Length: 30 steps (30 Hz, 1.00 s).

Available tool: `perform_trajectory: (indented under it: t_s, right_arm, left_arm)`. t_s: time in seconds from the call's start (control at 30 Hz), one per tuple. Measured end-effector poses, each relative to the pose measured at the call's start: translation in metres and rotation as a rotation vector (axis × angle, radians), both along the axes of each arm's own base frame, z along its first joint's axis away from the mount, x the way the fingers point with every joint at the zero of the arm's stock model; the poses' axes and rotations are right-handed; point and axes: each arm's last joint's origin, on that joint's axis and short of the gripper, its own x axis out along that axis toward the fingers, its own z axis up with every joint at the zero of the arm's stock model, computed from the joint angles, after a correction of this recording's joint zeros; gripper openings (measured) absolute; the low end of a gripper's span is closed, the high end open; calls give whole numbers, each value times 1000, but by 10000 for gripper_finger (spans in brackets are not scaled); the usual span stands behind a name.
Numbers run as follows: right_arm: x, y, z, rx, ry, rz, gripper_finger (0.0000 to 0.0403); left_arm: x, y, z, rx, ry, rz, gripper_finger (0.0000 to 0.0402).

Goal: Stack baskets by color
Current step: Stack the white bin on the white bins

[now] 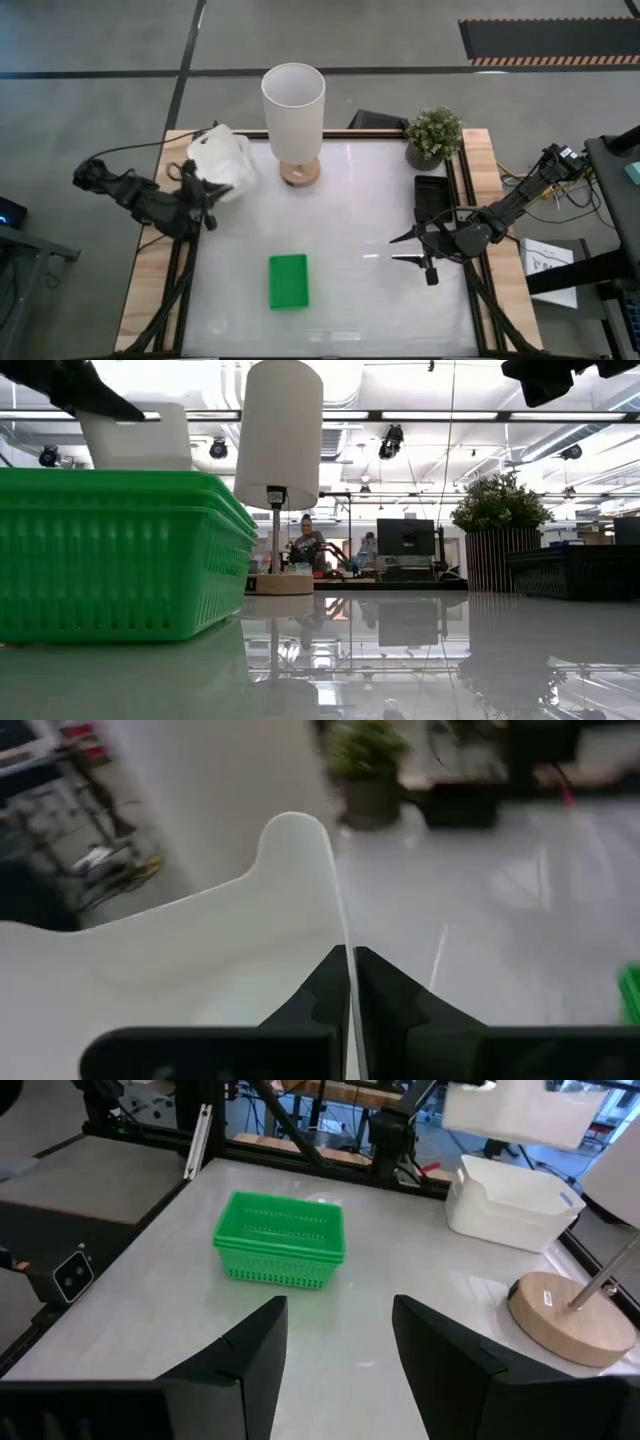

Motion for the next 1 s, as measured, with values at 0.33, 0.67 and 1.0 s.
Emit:
perform_trajectory:
  t_s: [0.33, 0.67, 1.0]
  right_arm:
    - [0, 0, 1, -6, -6, 2, 176]
    - [0, 0, 1, -6, -6, 3, 176]
    - [0, 0, 1, -1, -12, 2, 176]
  left_arm:
    - [1, 1, -8, -54, -52, 115, 0]
    - [12, -2, -37, -17, -35, 252, 0]
    - [15, 0, -60, -52, -23, 309, 5]
